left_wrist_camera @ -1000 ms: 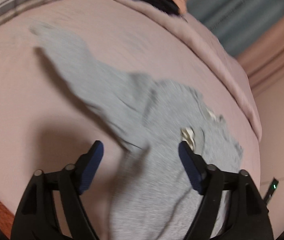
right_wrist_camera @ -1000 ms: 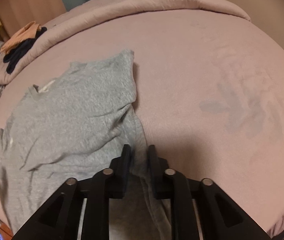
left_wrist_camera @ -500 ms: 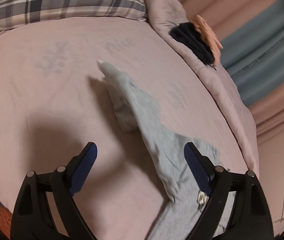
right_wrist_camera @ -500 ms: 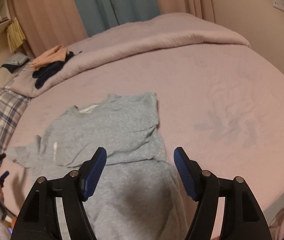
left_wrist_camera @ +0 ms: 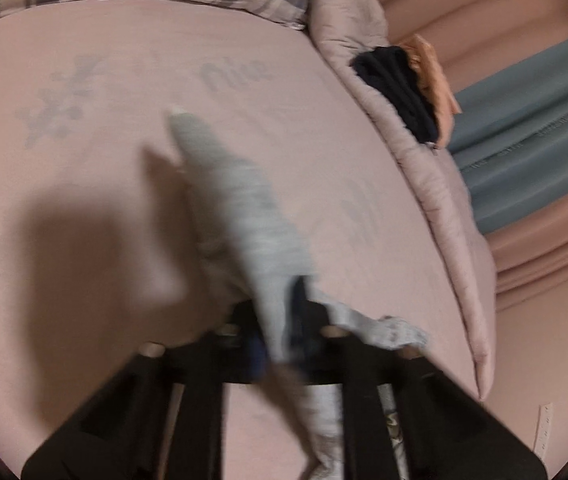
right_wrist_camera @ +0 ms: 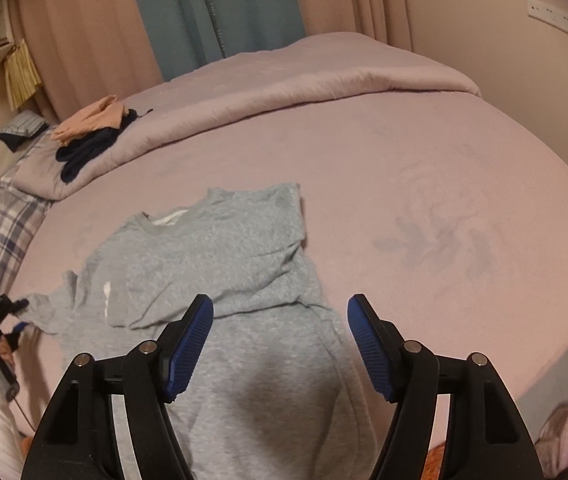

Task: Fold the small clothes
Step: 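Fold the held sleeve across the shirt front with the left gripper and release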

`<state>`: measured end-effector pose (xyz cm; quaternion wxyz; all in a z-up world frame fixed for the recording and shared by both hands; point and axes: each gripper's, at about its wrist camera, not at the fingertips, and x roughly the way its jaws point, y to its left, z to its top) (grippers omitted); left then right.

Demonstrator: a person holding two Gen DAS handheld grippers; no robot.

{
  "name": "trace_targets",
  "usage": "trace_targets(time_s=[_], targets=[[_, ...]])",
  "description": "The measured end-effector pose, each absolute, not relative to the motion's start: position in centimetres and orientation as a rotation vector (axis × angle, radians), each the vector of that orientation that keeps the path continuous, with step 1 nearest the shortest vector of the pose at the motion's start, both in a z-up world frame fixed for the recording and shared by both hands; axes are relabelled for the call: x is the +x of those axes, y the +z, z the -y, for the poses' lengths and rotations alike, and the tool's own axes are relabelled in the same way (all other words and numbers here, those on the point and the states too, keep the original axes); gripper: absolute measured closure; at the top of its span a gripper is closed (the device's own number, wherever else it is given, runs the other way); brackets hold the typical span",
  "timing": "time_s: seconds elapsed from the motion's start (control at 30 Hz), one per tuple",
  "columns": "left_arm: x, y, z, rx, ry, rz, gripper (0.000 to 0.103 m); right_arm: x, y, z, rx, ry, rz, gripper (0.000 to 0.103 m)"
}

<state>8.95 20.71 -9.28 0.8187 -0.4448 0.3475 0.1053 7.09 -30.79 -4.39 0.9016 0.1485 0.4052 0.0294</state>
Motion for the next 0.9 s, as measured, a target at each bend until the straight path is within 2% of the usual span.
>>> trace_targets(time_s=[0.3,0.53,0.73,0.9], targets=[[9.3,-3.9,-16.6,-0.845,0.092,-0.649,0.098,7.2,-4.6,30.9,0.333,0.061,-0.836,0.034],[10.7,0.1,-10.1,-0.727,-0.111,-0.618,0.098,7.0,-4.7,31.5,0.364,0.061,-0.834,0.034],[11.6,-0.8,-4.0,-0.614,-0.232,-0.686,0.098,6.6,-4.7,32.1,0.386,0.059,-0.827,0.034],[12.6,-4.0,0.5,-0.551,-0.293,-0.797,0.098,6.4,-5.0,32.7,0.407,0.052,-0.832,0.034]])
